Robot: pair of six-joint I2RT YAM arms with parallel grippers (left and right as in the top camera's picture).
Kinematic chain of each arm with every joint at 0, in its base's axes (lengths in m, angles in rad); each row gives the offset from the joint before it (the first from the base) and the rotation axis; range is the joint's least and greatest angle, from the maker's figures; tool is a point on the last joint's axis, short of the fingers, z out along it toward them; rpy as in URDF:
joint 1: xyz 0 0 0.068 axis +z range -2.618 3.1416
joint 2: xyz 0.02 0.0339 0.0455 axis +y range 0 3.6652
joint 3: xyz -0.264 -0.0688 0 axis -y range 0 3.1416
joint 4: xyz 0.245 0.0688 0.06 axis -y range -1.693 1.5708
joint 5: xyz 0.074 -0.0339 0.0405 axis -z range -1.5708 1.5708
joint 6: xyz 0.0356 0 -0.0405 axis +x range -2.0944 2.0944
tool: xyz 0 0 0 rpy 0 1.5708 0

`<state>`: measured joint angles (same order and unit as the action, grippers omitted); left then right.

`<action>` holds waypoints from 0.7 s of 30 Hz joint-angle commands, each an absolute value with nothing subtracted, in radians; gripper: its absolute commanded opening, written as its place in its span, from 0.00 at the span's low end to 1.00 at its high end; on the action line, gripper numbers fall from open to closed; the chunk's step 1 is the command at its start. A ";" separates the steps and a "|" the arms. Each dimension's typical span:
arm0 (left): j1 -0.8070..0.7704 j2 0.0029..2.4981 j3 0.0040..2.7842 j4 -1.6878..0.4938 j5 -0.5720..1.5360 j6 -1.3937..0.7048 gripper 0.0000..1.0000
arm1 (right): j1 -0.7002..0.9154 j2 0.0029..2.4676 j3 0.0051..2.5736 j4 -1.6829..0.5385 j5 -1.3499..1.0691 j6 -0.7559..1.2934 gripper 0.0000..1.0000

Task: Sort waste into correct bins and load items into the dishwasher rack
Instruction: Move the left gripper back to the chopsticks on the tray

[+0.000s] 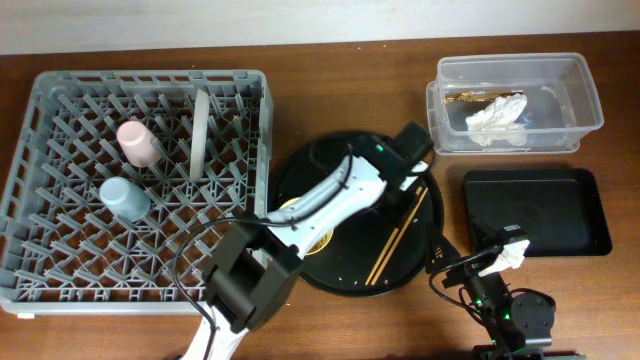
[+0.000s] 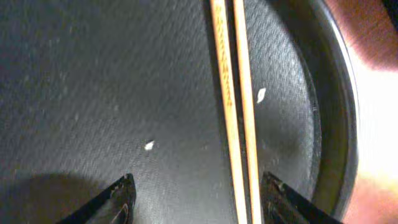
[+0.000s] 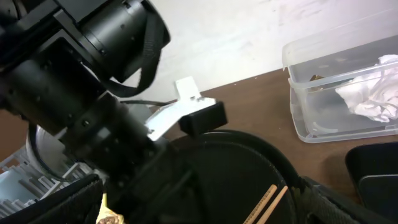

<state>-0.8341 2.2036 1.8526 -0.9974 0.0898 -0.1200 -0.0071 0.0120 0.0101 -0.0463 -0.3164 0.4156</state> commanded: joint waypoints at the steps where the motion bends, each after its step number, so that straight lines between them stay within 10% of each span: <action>1: -0.865 2.207 1.826 -0.934 -0.005 -0.112 0.59 | -0.014 0.007 0.006 -0.052 -0.329 0.420 0.99; 21: -0.884 2.210 1.620 -0.711 0.057 -0.131 0.52 | -0.014 0.007 0.006 -0.052 -0.329 0.420 0.99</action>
<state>-0.8787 2.2036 1.6440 -0.7177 0.0376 -0.1246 -0.0071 0.0120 0.0101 -0.0463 -0.3164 0.4160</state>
